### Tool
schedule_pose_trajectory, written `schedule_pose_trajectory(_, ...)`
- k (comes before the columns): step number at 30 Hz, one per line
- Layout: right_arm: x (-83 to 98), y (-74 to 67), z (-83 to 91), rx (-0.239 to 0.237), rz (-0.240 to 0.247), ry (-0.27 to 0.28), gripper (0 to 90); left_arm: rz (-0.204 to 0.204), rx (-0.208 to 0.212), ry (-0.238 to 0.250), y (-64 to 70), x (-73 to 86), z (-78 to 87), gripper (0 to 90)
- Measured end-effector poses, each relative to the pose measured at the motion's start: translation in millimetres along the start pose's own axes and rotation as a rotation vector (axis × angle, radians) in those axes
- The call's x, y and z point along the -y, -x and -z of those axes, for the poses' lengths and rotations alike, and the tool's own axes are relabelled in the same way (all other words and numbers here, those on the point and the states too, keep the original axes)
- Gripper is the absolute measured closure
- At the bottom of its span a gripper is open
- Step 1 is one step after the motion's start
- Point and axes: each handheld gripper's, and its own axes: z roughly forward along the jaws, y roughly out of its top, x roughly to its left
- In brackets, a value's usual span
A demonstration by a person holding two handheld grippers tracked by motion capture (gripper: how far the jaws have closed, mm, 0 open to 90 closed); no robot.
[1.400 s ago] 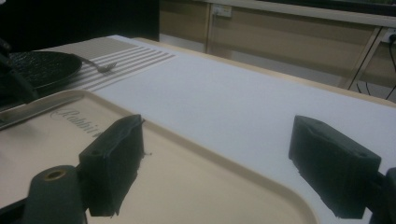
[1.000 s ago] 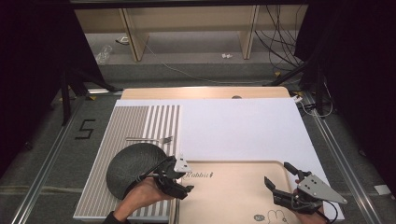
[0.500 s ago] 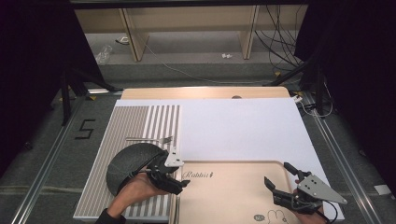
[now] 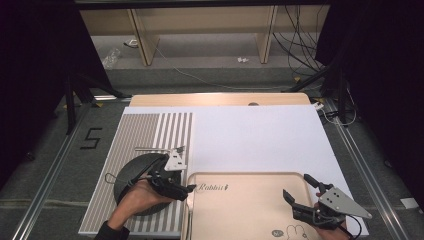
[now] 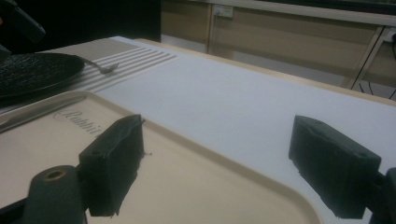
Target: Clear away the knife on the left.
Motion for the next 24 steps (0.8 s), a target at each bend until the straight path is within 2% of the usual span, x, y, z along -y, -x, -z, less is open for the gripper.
schedule_pose_trajectory(7, 0.2, 0.0, 0.3, -0.001, 0.003, 0.001, 18.8, 0.014, -0.028, 0.008, -9.4, 1.4, 4.9, 21.7)
schedule_pose_trajectory(16, 1.1, 0.8, 1.5, 0.002, -0.001, 0.001, 18.8, 0.054, -0.066, 0.042, -22.0, 1.9, 14.2, 21.4)
schedule_pose_trajectory(24, 1.5, 2.0, 0.6, 0.000, -0.005, 0.006, 18.8, 0.082, -0.102, 0.052, -36.9, 7.6, 21.2, 21.9)
